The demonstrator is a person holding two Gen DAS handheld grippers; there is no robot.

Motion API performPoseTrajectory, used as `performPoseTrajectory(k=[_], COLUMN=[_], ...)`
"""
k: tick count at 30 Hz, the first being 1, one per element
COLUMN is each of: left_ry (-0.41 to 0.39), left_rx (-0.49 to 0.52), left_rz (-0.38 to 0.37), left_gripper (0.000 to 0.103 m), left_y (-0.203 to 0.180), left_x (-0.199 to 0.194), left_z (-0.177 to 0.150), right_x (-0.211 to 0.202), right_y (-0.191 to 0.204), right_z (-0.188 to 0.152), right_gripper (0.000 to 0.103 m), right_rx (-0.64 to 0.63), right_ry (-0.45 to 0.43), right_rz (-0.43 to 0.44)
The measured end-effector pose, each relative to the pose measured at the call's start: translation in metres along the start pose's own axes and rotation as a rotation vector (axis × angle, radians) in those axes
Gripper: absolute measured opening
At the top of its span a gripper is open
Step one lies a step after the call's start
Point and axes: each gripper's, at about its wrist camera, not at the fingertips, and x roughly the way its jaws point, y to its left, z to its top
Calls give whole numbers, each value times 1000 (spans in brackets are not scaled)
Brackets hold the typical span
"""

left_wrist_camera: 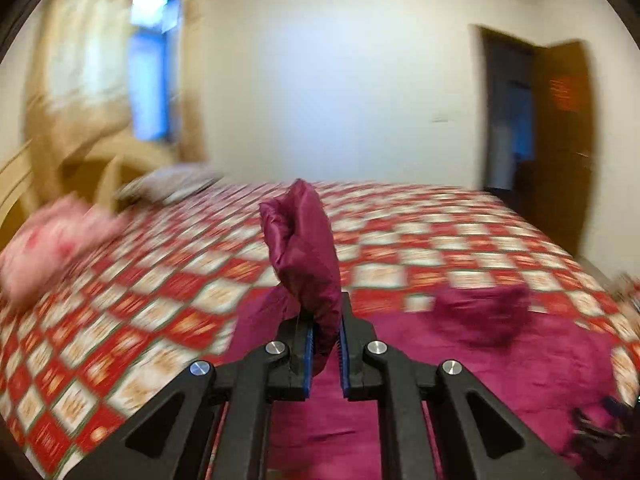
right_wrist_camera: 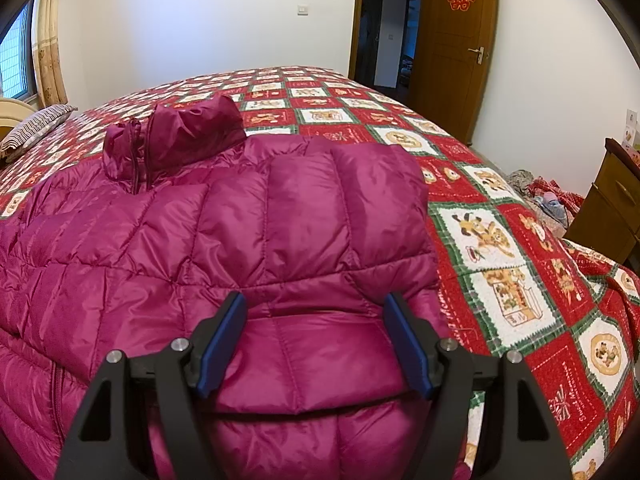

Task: Fold large clothes

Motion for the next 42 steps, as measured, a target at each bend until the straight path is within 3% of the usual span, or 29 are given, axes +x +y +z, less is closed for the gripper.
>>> performPoseTrajectory(k=[6, 8, 12, 14, 17, 21, 23, 26, 31, 32, 33, 34, 36, 38, 42], left_ry=[-7, 18, 237, 338, 406, 424, 429, 395, 317, 314, 306, 298, 290, 307, 338], left_rx=[156, 202, 239, 200, 153, 128, 135, 151, 116, 109, 93, 74, 38, 0, -7], left_rz=[-238, -277, -407, -446, -444, -475, -502, -529, -444, -416, -365, -329, -261, -157, -63], left_gripper=[9, 10, 12, 17, 24, 34, 49, 63, 69, 69, 69, 69, 69, 69, 69], left_y=[-111, -139, -176, -177, -168, -152, -147, -125, -76, -67, -52, -39, -21, -7, -2], left_x=[-13, -14, 12, 25, 34, 20, 7, -12, -23, -19, -13, -5, 11, 35, 72], left_z=[-19, -32, -69, -88, -105, -106, -105, -106, -82, -78, -71, -66, -60, -53, -51], right_x=[1, 0, 1, 1, 1, 1, 1, 2, -3, -6, -14, -26, -51, -69, -65], right_y=[-2, -3, -5, -5, -6, -6, -6, -6, -11, -13, -16, -21, -21, -3, 51], right_z=[1, 0, 1, 0, 0, 0, 0, 0, 0, 0, 0, 1, 8, 23, 48], right_gripper=[74, 74, 74, 74, 74, 74, 75, 76, 77, 68, 47, 40, 39, 39, 41], right_rx=[12, 18, 27, 32, 38, 38, 37, 34, 54, 65, 77, 102, 133, 69, -79], right_ry=[-2, -5, -8, -10, -12, -12, -10, -6, -2, 3, 1, -16, -81, -133, -131], right_rz=[13, 18, 26, 29, 33, 33, 33, 36, 77, 88, 92, 78, 120, 166, 229])
